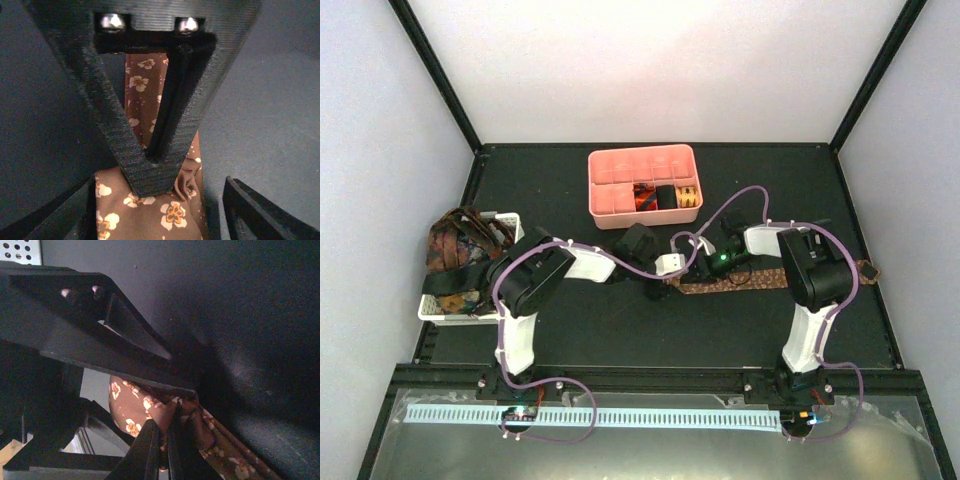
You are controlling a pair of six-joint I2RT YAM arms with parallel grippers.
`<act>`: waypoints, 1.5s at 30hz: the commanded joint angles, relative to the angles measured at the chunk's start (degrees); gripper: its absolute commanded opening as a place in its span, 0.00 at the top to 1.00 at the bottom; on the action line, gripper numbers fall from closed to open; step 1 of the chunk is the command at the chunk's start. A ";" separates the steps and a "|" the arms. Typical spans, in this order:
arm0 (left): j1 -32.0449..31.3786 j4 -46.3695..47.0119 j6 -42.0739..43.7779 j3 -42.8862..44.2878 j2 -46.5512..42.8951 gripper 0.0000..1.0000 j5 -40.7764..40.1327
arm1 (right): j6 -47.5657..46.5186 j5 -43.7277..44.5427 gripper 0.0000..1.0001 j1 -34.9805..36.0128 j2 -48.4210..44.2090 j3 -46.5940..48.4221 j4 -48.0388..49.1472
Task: Roll the ties
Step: Roll the tie at the center of the board.
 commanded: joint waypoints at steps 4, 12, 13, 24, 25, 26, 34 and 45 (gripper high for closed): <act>0.20 -2.42 -1.77 -0.66 -4.82 0.02 -2.81 | -0.72 0.98 0.98 0.26 0.96 -0.59 0.19; 1.92 -0.98 -3.67 -5.01 -17.43 0.01 1.09 | -0.68 0.88 0.98 0.17 1.11 -0.63 0.28; 2.83 -0.45 -6.31 -4.88 -17.46 0.01 2.11 | -0.66 0.87 0.98 0.16 1.15 -0.69 0.28; 3.53 -5.11 -5.49 -1.19 -10.16 0.01 3.74 | -0.12 0.36 0.98 0.17 1.21 -0.85 0.88; 2.95 -8.42 -4.48 0.87 -8.47 0.01 1.69 | -0.07 0.19 0.98 0.17 1.22 -0.85 0.85; 2.52 -9.16 -3.66 1.71 -7.05 0.01 -0.11 | -0.05 0.22 0.98 0.17 1.22 -0.78 0.77; -1.63 -2.28 0.64 0.06 -1.88 0.01 -8.79 | -0.16 -0.20 0.98 0.13 0.96 -0.86 0.38; -3.57 -6.61 3.70 0.92 0.43 0.47 -12.90 | -0.28 -1.88 0.98 -0.04 -0.18 -0.80 -0.66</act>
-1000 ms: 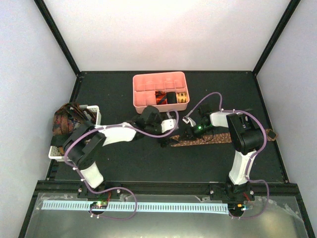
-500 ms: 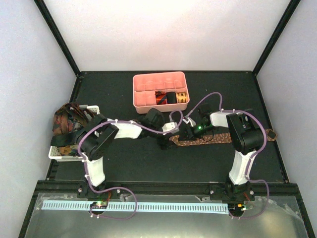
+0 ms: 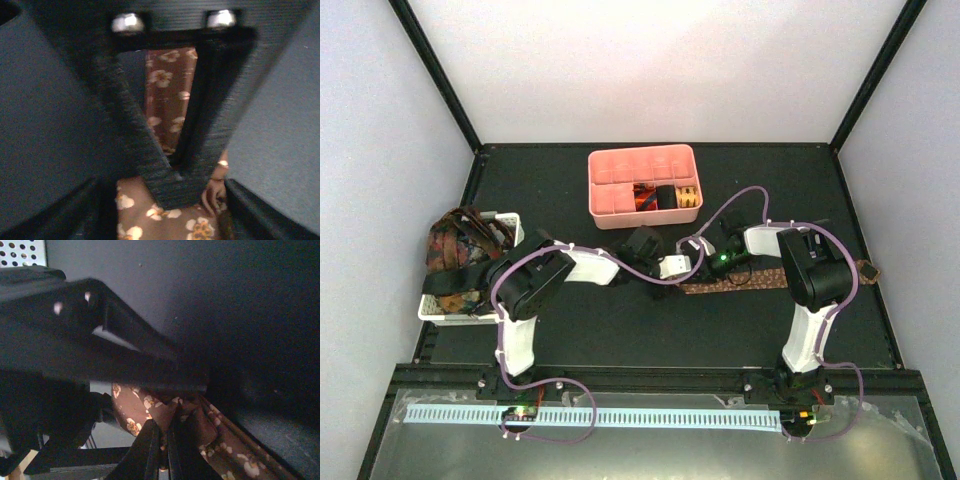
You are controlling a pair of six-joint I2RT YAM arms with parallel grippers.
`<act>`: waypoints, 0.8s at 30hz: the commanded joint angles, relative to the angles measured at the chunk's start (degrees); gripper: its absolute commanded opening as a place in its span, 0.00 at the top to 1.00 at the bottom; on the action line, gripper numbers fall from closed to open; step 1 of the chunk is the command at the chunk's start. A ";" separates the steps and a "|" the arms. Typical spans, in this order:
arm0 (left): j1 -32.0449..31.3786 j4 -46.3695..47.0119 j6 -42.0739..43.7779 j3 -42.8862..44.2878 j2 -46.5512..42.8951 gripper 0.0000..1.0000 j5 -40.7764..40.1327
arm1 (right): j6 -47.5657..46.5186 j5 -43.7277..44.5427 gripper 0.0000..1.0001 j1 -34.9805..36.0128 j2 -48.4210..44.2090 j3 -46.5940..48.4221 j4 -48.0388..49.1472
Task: Roll the ties
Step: Roll the tie at the center of the board.
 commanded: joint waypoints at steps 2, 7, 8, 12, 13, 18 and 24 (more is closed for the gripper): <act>-0.56 -5.09 3.40 -0.64 1.01 0.55 -2.05 | -0.40 -1.29 0.98 -0.30 -0.86 -0.76 -0.92; -0.60 -7.02 4.58 -1.26 0.53 0.66 -1.64 | -1.39 -1.29 0.83 -1.01 -0.89 -0.71 -2.04; -0.60 -7.08 4.73 -1.21 0.52 0.67 -1.58 | -1.32 -1.17 0.81 -1.10 -0.89 -0.66 -1.93; -0.73 -7.60 5.06 -0.92 0.88 0.70 -1.06 | -0.78 -1.13 0.78 -1.24 -1.26 -0.68 -1.27; -0.82 -7.77 5.14 -0.91 0.96 0.71 -0.96 | -0.67 -1.27 0.77 -1.24 -1.50 -0.68 -1.06; -1.03 -8.42 5.60 -0.39 1.51 0.73 -1.08 | 0.47 -1.35 0.72 -1.44 -2.68 -0.58 0.20; -1.21 -8.75 5.74 -0.29 1.62 0.74 -1.21 | 0.99 -1.55 0.76 -1.85 -3.23 -0.93 0.65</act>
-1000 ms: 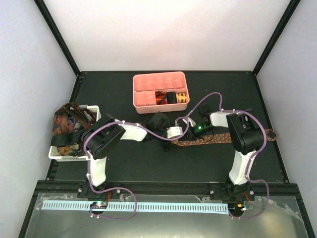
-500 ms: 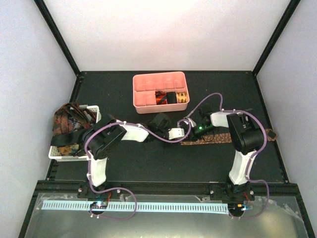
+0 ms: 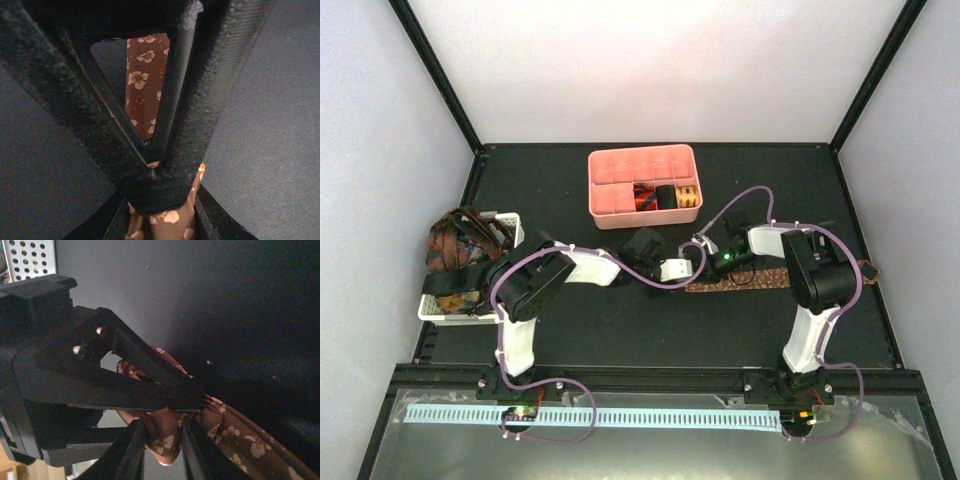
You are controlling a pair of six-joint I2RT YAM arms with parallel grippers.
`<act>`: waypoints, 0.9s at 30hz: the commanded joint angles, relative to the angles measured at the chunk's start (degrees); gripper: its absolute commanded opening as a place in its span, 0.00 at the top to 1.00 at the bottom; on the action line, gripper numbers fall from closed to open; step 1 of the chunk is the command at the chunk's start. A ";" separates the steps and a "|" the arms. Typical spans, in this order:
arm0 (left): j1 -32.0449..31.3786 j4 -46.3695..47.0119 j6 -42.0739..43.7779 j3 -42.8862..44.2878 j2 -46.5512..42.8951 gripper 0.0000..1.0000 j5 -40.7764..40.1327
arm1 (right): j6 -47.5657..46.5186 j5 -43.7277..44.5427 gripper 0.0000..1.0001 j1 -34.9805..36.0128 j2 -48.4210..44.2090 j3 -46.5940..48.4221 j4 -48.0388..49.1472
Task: Roll the ties
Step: Roll the tie at the center of the board.
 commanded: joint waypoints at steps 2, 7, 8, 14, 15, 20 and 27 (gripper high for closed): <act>-0.47 -7.63 1.63 -0.27 1.86 0.74 -1.72 | 0.59 0.16 0.83 -0.47 -1.94 -0.56 1.63; -0.47 -7.98 1.33 0.25 2.20 0.71 -1.62 | -1.46 2.17 0.98 -0.59 -0.84 -0.09 0.11; -0.47 -8.25 1.13 0.36 2.21 0.69 -1.54 | -1.89 2.66 0.98 -0.69 -0.62 -0.10 -0.32; 0.33 -6.81 0.23 -0.21 1.29 0.53 0.66 | -3.27 5.63 0.98 -1.74 0.17 -0.71 -0.85; 0.71 -5.93 -0.14 -0.64 0.69 0.50 1.48 | -3.45 6.22 0.98 -1.74 0.61 -0.96 -0.87; 3.02 5.99 -3.88 -7.46 -3.64 0.29 5.89 | -3.59 8.54 0.98 -1.80 2.29 -1.78 -0.63; 3.57 23.23 -13.48 -13.56 -1.43 0.22 8.99 | -3.58 11.48 0.98 -2.05 1.60 -2.69 -0.42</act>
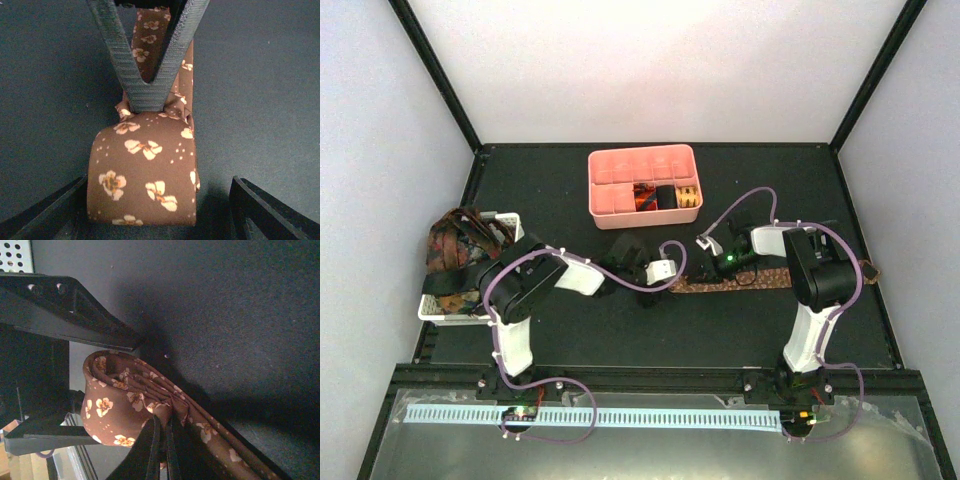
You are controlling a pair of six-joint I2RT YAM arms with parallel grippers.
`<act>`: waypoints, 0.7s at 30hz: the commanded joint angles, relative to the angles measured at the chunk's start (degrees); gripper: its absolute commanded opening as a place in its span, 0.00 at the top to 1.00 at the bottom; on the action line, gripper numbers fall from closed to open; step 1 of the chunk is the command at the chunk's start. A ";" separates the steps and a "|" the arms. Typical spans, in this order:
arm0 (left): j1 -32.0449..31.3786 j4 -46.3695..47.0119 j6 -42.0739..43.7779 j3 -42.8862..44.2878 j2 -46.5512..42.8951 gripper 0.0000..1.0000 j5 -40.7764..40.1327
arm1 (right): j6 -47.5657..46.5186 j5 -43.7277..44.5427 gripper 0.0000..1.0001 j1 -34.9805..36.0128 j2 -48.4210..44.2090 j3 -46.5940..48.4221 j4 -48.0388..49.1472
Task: Roll the ties
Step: Roll the tie at the center of the board.
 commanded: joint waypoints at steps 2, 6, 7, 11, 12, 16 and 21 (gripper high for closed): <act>0.30 18.86 -8.39 -4.77 3.63 0.20 6.04 | -1.35 7.49 0.98 -0.45 0.73 -2.25 -0.22; 0.08 25.58 -11.87 -4.08 7.80 0.20 6.67 | -1.42 7.56 0.98 -0.53 1.28 -2.34 0.08; -0.15 26.94 -11.96 -3.95 8.78 0.20 6.24 | -1.36 7.68 0.98 -0.55 1.37 -2.42 0.02; -1.08 28.62 -12.23 -1.61 11.94 0.25 5.70 | -1.20 8.68 0.98 -0.68 2.11 -2.27 -0.39; -1.19 28.39 -12.12 -0.88 12.50 0.28 5.54 | -1.06 9.14 0.98 -0.76 2.32 -2.26 -0.47; -1.35 26.02 -10.18 -0.33 12.88 0.47 6.11 | -0.81 9.61 0.98 -1.02 2.79 -2.07 -0.60; -1.62 17.74 -7.72 0.23 9.98 0.65 3.01 | -0.62 6.72 0.98 -1.14 2.22 -2.16 0.08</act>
